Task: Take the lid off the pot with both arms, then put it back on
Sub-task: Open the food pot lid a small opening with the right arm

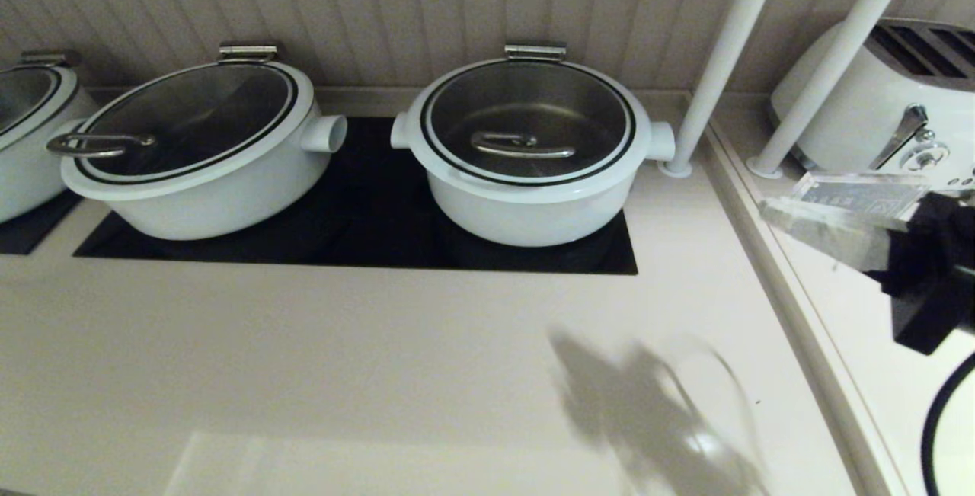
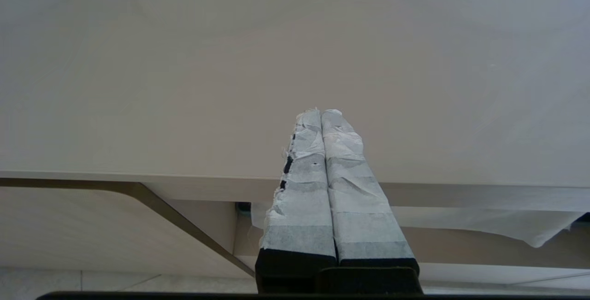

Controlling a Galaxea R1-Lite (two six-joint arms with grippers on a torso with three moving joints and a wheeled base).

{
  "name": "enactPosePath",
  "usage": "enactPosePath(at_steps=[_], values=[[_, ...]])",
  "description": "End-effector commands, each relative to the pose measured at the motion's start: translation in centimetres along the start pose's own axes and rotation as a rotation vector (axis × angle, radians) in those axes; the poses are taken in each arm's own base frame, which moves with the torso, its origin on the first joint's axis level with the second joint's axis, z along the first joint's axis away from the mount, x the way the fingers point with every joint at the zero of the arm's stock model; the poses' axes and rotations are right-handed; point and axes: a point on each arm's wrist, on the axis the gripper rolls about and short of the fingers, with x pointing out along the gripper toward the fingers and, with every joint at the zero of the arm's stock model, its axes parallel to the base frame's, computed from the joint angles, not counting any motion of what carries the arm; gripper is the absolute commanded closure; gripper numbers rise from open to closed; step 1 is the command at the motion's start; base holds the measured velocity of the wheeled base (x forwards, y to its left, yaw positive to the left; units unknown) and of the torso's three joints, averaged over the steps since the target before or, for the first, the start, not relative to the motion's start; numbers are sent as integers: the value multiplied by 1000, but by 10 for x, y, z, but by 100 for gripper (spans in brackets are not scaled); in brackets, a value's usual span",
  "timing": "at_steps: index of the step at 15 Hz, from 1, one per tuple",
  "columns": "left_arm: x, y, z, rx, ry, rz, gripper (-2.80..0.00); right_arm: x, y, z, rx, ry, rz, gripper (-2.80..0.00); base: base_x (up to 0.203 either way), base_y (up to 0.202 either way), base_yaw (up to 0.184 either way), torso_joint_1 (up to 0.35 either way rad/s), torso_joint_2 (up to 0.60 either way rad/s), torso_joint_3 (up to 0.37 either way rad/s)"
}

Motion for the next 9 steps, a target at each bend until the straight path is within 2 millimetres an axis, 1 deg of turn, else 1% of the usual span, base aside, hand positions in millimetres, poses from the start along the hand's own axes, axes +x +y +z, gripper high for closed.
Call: enactPosePath(at_steps=[1, 6, 9], values=[[0, 0, 0, 0, 2, 0, 0, 31, -4, -19, 51, 55, 58, 0, 0, 0, 0, 0, 0, 0], [0, 0, 0, 0, 3, 0, 0, 86, -15, -37, 74, 71, 109, 0, 0, 0, 0, 0, 0, 0], [0, 0, 0, 0, 3, 0, 0, 118, -19, -40, 63, 56, 139, 0, 0, 0, 0, 0, 0, 0]])
